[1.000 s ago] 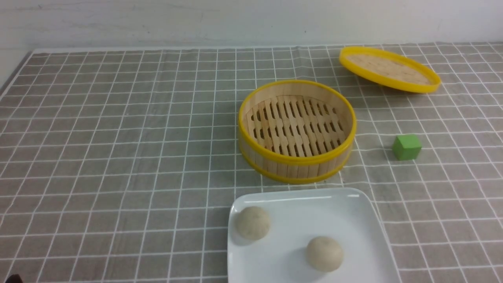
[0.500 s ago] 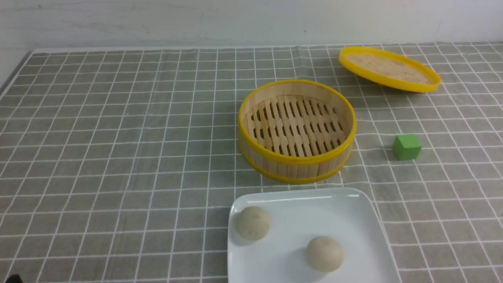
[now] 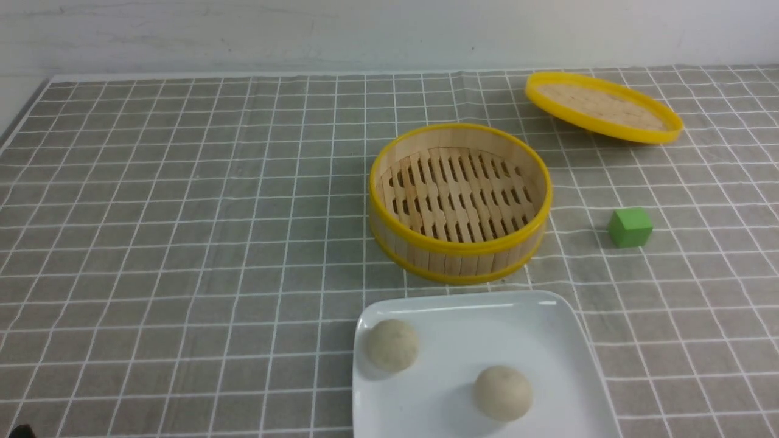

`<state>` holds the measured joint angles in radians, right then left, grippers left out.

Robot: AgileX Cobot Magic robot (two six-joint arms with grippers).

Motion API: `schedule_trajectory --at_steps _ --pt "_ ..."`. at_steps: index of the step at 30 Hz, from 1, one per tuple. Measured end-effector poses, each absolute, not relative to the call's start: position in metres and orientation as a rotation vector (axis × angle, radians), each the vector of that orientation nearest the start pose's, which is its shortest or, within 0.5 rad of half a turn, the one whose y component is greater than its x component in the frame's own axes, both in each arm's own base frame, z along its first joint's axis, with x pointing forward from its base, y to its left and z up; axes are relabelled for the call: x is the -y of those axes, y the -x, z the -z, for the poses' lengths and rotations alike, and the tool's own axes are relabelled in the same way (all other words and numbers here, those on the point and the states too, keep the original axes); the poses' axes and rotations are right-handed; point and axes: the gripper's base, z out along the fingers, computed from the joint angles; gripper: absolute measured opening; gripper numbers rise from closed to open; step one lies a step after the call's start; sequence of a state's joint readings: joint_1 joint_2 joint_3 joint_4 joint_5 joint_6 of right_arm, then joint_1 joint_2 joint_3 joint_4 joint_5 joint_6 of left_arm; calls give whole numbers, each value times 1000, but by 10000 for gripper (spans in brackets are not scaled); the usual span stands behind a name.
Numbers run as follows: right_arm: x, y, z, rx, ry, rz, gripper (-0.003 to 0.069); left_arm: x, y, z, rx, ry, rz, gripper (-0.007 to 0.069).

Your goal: Put the steamed buns into the plate on the grey tablecloth.

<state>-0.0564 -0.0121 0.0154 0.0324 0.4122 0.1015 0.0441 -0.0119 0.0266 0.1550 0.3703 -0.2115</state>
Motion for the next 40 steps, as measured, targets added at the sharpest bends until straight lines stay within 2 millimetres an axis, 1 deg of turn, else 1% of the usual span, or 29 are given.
schedule_trajectory --at_steps 40 --pt "2 -51 -172 -1888 -171 -58 114 -7 -52 -172 -1859 142 -36 241"
